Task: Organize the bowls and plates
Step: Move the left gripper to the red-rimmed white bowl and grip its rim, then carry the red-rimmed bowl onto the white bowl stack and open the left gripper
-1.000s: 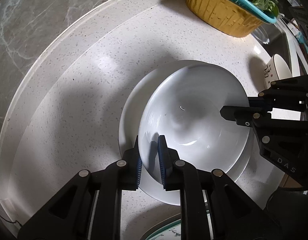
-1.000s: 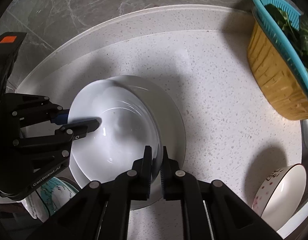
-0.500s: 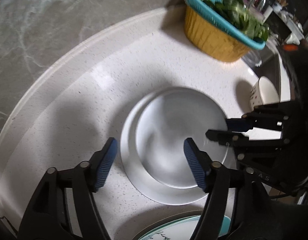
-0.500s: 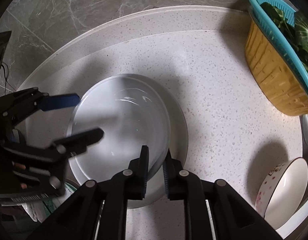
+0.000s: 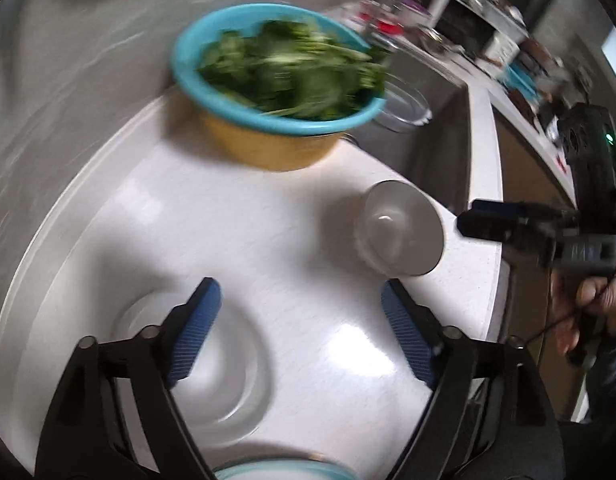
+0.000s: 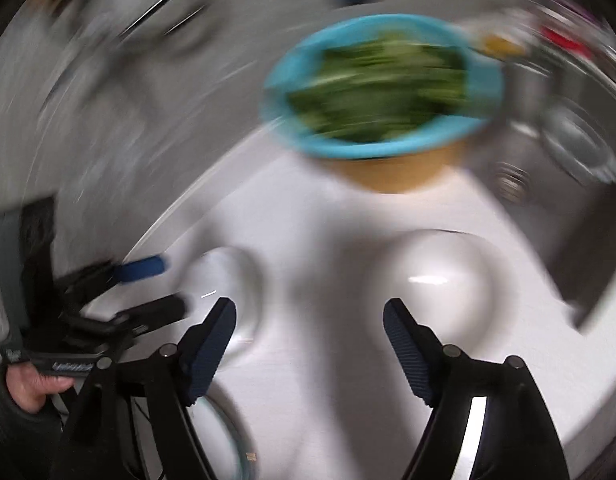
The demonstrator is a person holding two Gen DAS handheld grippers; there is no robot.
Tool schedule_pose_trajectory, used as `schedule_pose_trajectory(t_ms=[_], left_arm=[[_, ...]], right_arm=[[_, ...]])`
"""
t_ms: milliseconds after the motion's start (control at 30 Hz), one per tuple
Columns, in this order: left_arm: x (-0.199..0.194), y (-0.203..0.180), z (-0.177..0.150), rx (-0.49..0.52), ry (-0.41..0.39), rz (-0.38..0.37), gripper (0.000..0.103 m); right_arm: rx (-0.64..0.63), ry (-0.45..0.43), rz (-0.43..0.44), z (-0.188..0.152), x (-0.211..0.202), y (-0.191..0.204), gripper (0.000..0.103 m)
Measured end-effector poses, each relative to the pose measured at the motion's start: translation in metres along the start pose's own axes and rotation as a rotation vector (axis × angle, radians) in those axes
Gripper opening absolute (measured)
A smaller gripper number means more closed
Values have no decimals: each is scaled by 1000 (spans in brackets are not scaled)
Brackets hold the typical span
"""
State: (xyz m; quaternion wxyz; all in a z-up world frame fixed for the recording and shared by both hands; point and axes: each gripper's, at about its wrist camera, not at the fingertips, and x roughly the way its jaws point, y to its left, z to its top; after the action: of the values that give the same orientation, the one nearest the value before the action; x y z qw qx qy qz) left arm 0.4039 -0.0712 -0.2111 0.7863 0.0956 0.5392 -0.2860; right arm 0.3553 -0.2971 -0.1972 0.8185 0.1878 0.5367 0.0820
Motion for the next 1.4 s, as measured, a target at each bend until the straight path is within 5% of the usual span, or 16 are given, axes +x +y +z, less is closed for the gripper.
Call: schedule_pose_trajectory(t_ms=[133, 267, 533, 667, 767, 833, 967, 1067, 1167, 1300, 1400], left_arm=[[45, -42, 23, 36, 53, 28, 103], [82, -59, 33, 51, 98, 72, 103], [132, -57, 28, 6, 199, 60, 103], [155, -48, 33, -20, 236, 57, 101], [163, -43, 37, -44, 234, 59, 101], [166, -39, 38, -54, 234, 61, 94], [174, -36, 39, -65, 256, 58, 55], [180, -36, 38, -63, 270, 39, 51], [182, -39, 37, -65, 269, 2, 32], [185, -54, 38, -20, 273, 1, 9], [187, -62, 37, -3, 274, 11, 7]], right_arm=[[160, -8, -19, 1, -12, -76, 103], [213, -2, 9, -8, -6, -111, 103], [175, 83, 27, -11, 32, -116, 103], [141, 99, 18, -3, 46, -113, 81], [140, 122, 14, 3, 56, -113, 75], [136, 135, 20, 5, 62, -113, 72], [129, 168, 20, 10, 76, -114, 59], [132, 193, 18, 11, 84, -115, 52], [133, 211, 17, 10, 89, -115, 49], [130, 221, 46, 11, 91, -111, 29], [112, 216, 37, 13, 91, -104, 17]])
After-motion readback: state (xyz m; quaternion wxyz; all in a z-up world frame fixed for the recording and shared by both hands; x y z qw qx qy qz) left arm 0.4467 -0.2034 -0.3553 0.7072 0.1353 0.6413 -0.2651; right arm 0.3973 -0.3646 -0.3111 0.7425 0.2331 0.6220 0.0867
